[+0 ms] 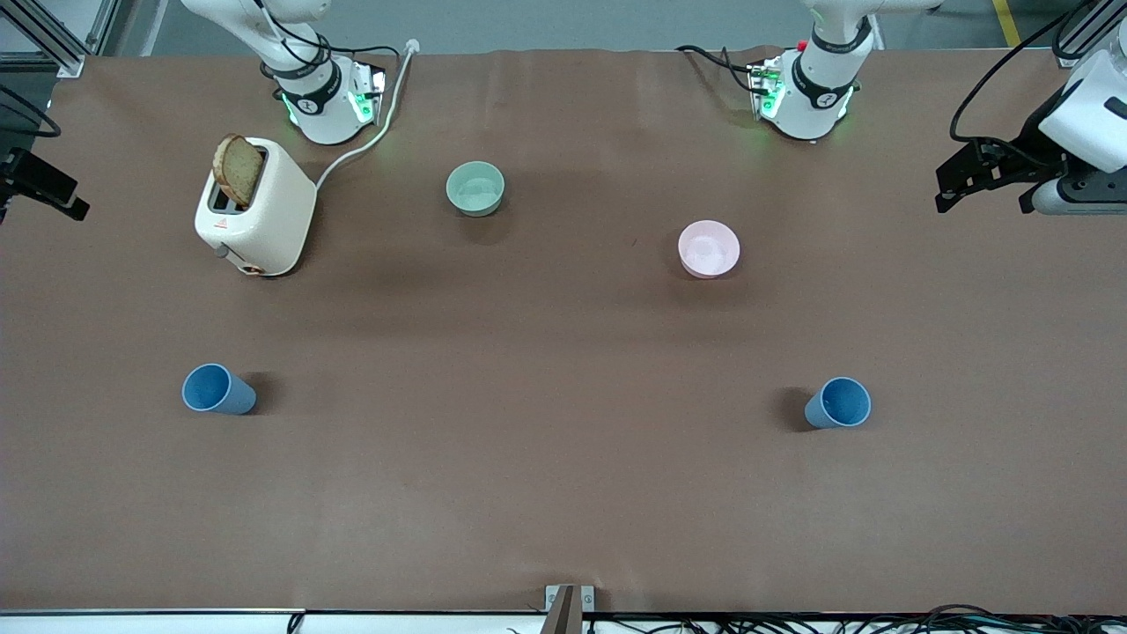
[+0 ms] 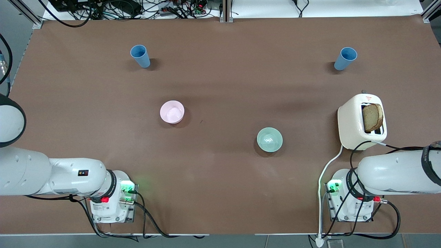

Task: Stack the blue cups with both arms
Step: 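Move the left and right grippers out toward the two blue cups, then lower the right gripper onto one blue cup while the left gripper grasps the other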

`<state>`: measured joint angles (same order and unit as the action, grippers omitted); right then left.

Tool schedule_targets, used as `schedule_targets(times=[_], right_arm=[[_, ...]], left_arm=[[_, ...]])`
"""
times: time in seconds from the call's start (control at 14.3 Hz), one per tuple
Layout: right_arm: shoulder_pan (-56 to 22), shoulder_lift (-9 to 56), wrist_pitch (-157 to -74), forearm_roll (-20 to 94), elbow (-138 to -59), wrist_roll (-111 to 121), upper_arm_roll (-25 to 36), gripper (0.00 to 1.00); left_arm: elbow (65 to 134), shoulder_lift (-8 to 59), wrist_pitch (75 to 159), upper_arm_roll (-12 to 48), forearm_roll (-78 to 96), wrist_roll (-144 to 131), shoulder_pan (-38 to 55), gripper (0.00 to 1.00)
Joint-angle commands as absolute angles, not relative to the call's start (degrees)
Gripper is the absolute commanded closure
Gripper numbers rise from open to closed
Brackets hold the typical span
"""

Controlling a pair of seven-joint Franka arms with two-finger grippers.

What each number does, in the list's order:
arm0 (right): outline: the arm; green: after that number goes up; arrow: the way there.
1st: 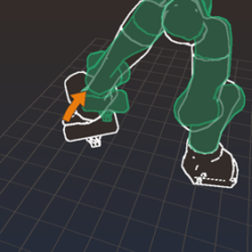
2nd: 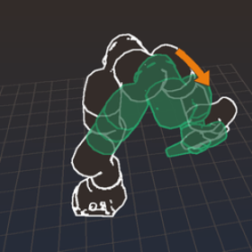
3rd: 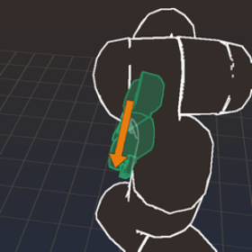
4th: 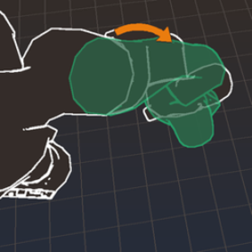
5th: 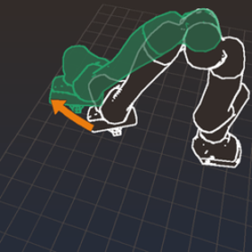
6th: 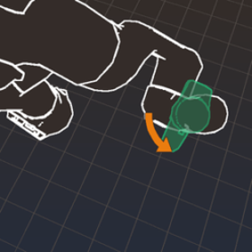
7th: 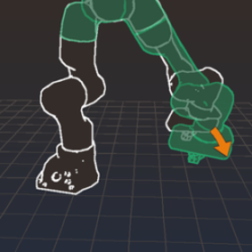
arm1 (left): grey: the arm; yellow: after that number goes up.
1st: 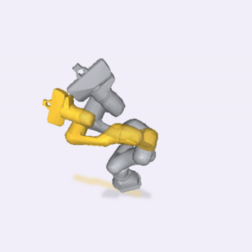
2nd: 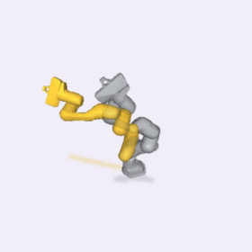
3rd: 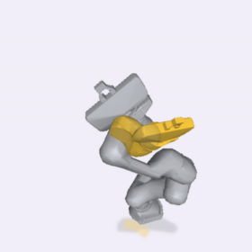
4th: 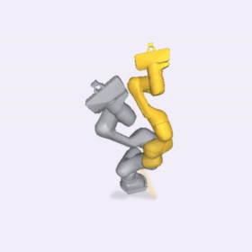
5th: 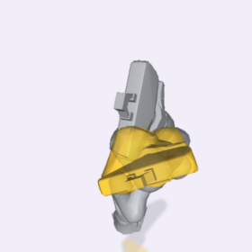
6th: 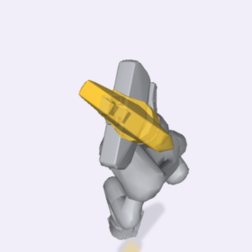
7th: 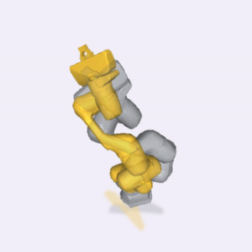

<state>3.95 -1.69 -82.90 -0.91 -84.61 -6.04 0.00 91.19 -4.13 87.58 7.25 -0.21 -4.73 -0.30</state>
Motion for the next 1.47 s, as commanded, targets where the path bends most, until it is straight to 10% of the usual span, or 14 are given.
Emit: schedule_targets(times=[0.0, 0.56, 1.19, 1.4], right_arm=[[3.25, -2.02, -83.14, -0.70, -84.90, -6.94, 0.26, 0.00], [3.34, -1.85, -83.06, -0.79, -84.90, -6.42, 0.26, 0.00], [7.46, 16.42, -100.86, -1.41, -89.45, 3.86, 0.70, 0.00], [8.88, 19.86, -116.58, -1.32, -96.66, 7.73, 0.70, 0.00]], left_arm=[[90.35, -3.96, 87.10, 7.47, -1.14, -4.92, -0.35, 0.00], [89.91, 10.43, 99.90, 7.38, -6.77, -5.54, -0.97, 0.00], [91.58, 30.22, 118.30, 7.38, -6.50, -14.58, -2.38, 0.01], [91.58, 32.69, 118.83, 7.56, -6.50, -14.94, -2.37, 0.28]])
